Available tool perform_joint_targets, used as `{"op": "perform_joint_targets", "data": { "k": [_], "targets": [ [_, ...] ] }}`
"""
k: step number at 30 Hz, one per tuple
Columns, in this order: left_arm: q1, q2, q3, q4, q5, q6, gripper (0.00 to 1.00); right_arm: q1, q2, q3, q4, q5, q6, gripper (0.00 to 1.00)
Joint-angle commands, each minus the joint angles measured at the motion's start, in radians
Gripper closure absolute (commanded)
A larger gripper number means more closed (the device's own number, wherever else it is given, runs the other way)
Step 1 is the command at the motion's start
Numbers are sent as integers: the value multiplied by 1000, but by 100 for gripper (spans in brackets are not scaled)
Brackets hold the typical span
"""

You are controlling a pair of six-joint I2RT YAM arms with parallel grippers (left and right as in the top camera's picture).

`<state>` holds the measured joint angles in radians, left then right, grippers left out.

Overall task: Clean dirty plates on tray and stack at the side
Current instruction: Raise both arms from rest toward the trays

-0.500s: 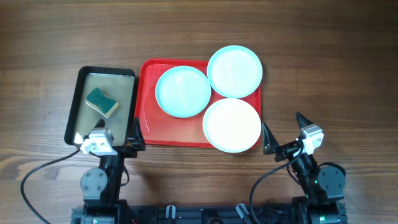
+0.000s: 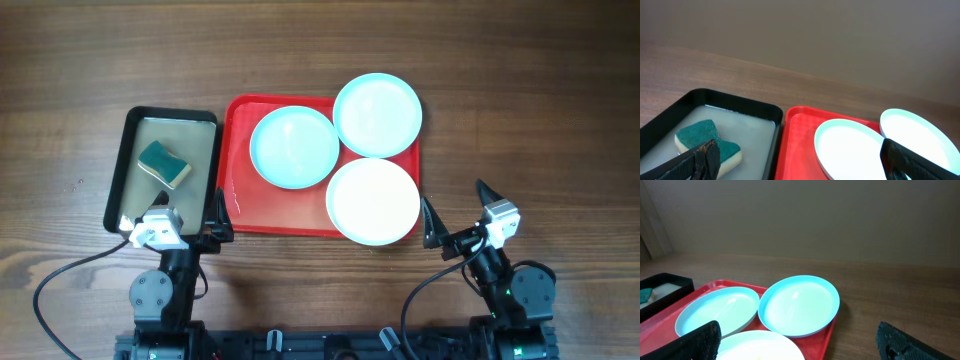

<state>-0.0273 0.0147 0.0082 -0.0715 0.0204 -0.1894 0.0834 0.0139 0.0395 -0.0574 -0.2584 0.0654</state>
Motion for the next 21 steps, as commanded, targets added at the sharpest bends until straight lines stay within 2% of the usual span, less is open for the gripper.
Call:
{"op": "perform_joint_targets", "data": {
  "k": [1,10,13,16,21],
  "targets": [
    [-3,-8,-3,-3,-10,1,0,-3,0,-2,33,-1,-10,0],
    [-3,-8,33,-1,-10,1,0,-3,0,11,113,-5,-10,0],
    [-3,6,124,-32,-9,-59,0,-3,6,43,153,-14,-13,0],
    [-3,82,264,-136,26,-107,0,-3,62,86,214,-111,-10,0],
    [-3,310,513,-269,35,-103,0,-3,314,276,222,-248,-7,0]
  ]
}}
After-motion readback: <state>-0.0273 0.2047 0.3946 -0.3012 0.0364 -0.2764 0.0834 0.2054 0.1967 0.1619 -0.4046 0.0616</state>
